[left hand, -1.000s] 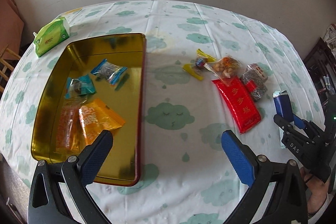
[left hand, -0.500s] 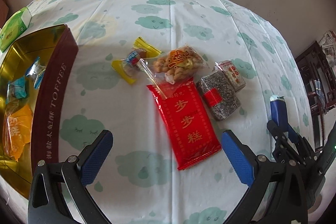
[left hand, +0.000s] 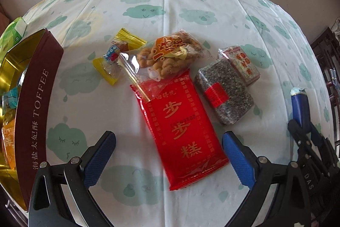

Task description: Organize snacks

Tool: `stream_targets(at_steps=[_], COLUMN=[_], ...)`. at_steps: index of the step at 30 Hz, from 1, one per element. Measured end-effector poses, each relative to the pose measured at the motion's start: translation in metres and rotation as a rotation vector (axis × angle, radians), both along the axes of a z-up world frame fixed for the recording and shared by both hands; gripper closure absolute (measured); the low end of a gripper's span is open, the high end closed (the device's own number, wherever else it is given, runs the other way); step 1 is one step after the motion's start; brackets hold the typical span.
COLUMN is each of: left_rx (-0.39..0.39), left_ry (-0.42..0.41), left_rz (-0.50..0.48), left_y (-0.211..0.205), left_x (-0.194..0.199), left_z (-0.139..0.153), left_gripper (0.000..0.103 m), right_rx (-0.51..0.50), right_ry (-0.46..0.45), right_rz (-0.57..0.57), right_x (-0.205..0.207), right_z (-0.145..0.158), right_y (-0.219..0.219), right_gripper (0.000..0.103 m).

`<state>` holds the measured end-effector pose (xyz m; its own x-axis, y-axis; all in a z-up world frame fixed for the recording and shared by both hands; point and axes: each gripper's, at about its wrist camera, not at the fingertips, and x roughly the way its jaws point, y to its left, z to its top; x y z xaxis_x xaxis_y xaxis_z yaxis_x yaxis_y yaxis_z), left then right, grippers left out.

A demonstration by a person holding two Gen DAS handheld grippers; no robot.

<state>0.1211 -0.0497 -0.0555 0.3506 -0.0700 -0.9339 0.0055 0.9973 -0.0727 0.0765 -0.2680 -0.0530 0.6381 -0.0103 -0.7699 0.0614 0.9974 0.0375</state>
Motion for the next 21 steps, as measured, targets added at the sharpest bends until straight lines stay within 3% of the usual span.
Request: stream_targets(at_steps=[11,17,21], left_rx=[0.003,0.052,0.054], left_ry=[0.004,-0.03,-0.046], left_rz=[-0.032,-0.062,-0.085], left_y=[0.019,0.007,0.004], left_x=[-0.006,0.003,0.001], left_z=[0.003,0.004,0.006], left_gripper=[0.016,0.03,0.048], right_rx=[-0.017,-0.018,-0.019], right_ry=[0.004,0.004,0.005], right_rz=[0.003,0.003,0.003], right_x=[0.0,0.0,0.0], right_z=[-0.001,-0.001,-0.001], right_y=[0.002,0.002,0.002], right_gripper=[0.051,0.051,0.051])
